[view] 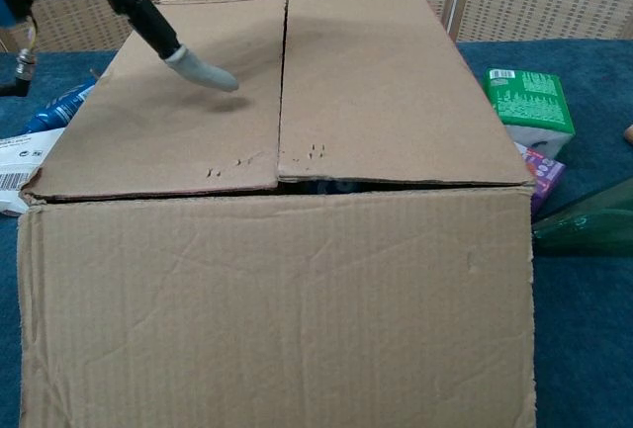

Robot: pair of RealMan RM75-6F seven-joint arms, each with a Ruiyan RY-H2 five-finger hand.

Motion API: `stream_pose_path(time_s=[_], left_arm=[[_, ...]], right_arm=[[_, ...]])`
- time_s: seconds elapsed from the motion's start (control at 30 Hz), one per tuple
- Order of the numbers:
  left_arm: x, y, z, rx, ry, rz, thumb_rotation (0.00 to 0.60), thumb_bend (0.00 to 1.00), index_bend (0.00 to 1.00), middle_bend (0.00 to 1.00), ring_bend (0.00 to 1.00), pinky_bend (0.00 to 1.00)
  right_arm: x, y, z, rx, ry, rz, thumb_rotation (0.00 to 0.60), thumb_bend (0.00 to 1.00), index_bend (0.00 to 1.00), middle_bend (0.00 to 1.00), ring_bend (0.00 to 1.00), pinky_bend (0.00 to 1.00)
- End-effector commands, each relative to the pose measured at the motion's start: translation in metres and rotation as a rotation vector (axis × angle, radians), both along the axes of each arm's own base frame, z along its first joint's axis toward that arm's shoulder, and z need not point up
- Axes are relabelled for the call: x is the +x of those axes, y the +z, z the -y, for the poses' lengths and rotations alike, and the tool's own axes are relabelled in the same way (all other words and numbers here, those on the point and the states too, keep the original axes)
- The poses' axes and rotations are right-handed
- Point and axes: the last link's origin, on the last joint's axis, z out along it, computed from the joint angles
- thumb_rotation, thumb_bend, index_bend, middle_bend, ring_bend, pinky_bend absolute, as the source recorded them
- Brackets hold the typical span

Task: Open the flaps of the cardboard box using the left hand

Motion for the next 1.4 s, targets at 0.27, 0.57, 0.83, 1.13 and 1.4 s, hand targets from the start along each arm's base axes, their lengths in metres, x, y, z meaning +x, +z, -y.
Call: stream_pose_path(time_s=[0.27,0.57,0.83,1.13,1.4], left_arm=[[0.012,-0.020,-0.009,0.052,-0.043,-0.055,0.600,0.00,0.00,0.00,0.00,0.08],[0.021,-0.034,-0.012,0.083,-0.079,-0.090,0.600,0.00,0.00,0.00,0.00,0.08],[0.023,-0.040,-0.016,0.141,-0.088,-0.056,0.600,0.00,0.00,0.00,0.00,0.08],[0.034,-0.042,-0.025,0.173,-0.046,0.026,0.600,0.00,0.00,0.00,0.00,0.08],[0.056,-0.026,-0.024,0.228,-0.095,0.108,0.600,0.00,0.00,0.00,0.00,0.08]], right_arm=[[-0.002,0.005,0.000,-0.001,0.000,0.022,0.600,0.00,0.00,0.00,0.00,0.00],[-0.002,0.008,0.000,0.000,-0.001,0.034,0.600,0.00,0.00,0.00,0.00,0.00],[-0.001,0.007,0.001,0.003,0.003,0.031,0.600,0.00,0.00,0.00,0.00,0.00],[0.001,0.005,-0.001,0.008,0.008,0.025,0.600,0.00,0.00,0.00,0.00,0.00],[0.000,0.008,-0.001,0.003,0.009,0.038,0.600,0.00,0.00,0.00,0.00,0.00]])
